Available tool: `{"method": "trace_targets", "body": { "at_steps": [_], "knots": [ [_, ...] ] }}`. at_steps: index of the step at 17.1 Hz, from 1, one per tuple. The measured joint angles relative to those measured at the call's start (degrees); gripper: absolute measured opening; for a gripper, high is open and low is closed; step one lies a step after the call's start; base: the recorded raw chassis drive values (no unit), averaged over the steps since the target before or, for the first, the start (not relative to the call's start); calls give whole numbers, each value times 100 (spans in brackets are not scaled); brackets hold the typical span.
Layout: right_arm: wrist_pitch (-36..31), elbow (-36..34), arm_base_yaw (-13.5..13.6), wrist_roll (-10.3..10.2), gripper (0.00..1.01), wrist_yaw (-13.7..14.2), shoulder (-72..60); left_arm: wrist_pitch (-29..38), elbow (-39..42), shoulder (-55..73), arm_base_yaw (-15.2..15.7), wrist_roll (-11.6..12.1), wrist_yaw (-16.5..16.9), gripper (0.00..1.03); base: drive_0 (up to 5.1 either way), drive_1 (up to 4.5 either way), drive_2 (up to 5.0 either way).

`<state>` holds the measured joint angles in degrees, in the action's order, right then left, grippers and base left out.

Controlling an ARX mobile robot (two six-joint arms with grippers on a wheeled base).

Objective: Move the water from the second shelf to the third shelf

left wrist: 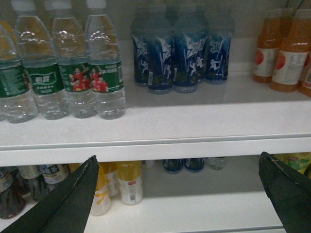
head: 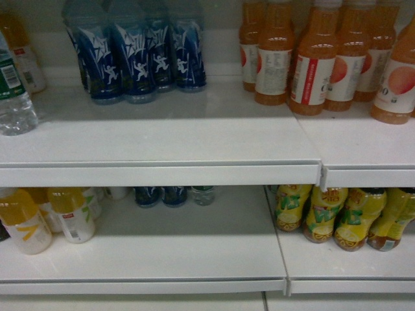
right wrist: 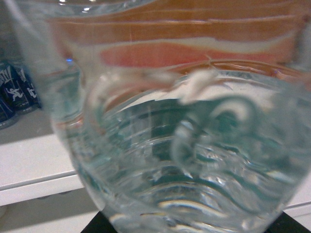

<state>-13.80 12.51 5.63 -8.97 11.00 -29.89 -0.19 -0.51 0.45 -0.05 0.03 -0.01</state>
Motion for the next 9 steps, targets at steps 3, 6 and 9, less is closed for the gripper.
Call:
{"method": "trace_targets", "body": {
  "at_steps": [3,6,9],
  "knots": [
    [2,0,0,-2,39,4,0,-2,0,0,0,0,2,98,-498,247,247],
    [-15,0,0,0,39,-15,0,0,0,0,0,0,0,98,-502,243,243],
    [-7,0,0,0,39,-7,-2,7,0,0,0,0,2,98,-505,241,241]
  ]
}}
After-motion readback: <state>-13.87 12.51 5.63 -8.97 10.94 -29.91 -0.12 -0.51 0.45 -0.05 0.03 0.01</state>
